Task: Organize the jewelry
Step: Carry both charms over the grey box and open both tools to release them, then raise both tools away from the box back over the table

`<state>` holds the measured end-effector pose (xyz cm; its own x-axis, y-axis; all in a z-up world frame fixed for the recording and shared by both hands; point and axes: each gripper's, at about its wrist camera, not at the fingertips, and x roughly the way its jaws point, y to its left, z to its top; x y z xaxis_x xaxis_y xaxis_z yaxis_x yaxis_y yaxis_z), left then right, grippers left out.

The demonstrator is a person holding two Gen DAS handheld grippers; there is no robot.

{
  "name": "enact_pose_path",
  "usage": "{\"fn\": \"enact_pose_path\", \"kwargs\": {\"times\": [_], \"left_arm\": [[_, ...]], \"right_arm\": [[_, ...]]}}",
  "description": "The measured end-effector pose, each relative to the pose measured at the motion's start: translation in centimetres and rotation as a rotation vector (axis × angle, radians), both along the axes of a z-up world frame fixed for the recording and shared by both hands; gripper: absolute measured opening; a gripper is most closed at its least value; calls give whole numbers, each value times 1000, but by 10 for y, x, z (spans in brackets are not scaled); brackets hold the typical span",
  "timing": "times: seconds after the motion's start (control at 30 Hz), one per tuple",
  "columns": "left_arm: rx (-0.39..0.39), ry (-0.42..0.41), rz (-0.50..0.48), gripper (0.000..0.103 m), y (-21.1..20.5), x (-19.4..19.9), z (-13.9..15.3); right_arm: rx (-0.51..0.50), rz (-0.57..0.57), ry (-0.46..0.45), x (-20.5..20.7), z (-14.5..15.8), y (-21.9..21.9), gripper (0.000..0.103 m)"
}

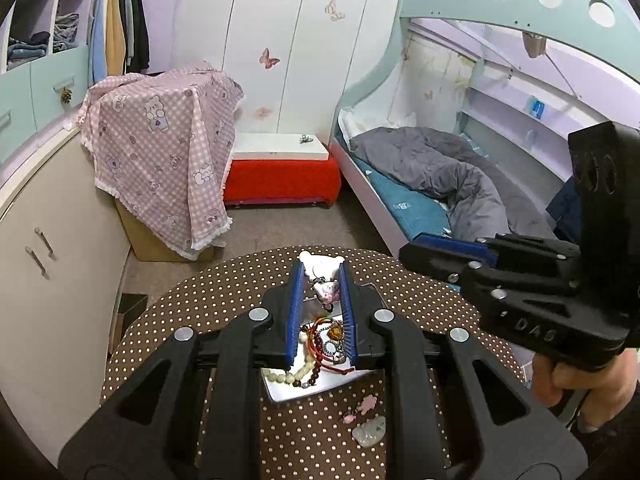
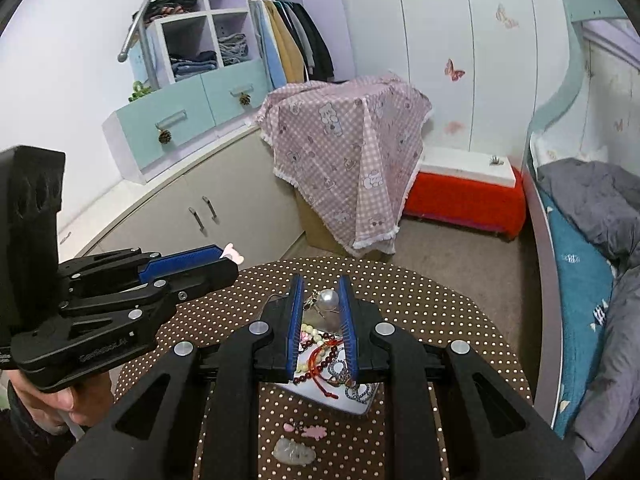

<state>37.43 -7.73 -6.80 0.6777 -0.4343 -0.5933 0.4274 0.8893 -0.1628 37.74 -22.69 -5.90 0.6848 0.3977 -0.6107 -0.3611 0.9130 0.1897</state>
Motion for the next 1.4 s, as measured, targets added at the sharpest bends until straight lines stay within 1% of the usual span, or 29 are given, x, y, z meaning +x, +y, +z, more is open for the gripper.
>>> {"fn": "enact_pose_path", "kwargs": {"times": [0.03,0.07,0.1,0.13,0.17,0.2,0.27,0.3,0.4,0.47,0.83,0.93,1.17,1.4], "left_arm": [[5,6,3,19,-1,3,-2],[12,16,0,23,-2,4,-3],[24,26,4,33,-3,6,-5],[32,21,18,72,-2,6,-6],[26,3,32,89,0,4,-4],[10,-22,46,90,5,0,-2],[6,-27,65,90,11,-3,2],[6,-33,80,90,14,-4,4],[-5,-53,108,91,22,-10,11],[8,-75,127,91,24,-16,15],[45,-176,155,92,26,-52,35],[50,-187,159,92,27,-57,36],[49,-177,169,93,31,-74,24],[63,-150,164,93,27,-90,4]], "right_arm": [[4,-4,7,1,-2,0,17],[8,-14,13,4,-4,-1,19],[15,-30,18,7,-6,-4,30],[31,-56,21,8,-7,-9,41],[52,-78,19,8,-7,-14,64],[61,-99,13,7,-6,-18,83],[93,-127,-9,3,-4,-27,93],[103,-138,-12,1,-3,-29,95],[103,-155,-25,-3,3,-32,95],[107,-166,-38,-7,8,-34,95],[94,-180,-96,-29,29,-35,95],[99,-180,-104,-35,31,-37,95],[105,-184,-118,-57,26,-41,95],[107,-204,-99,-76,14,-49,95]]}}
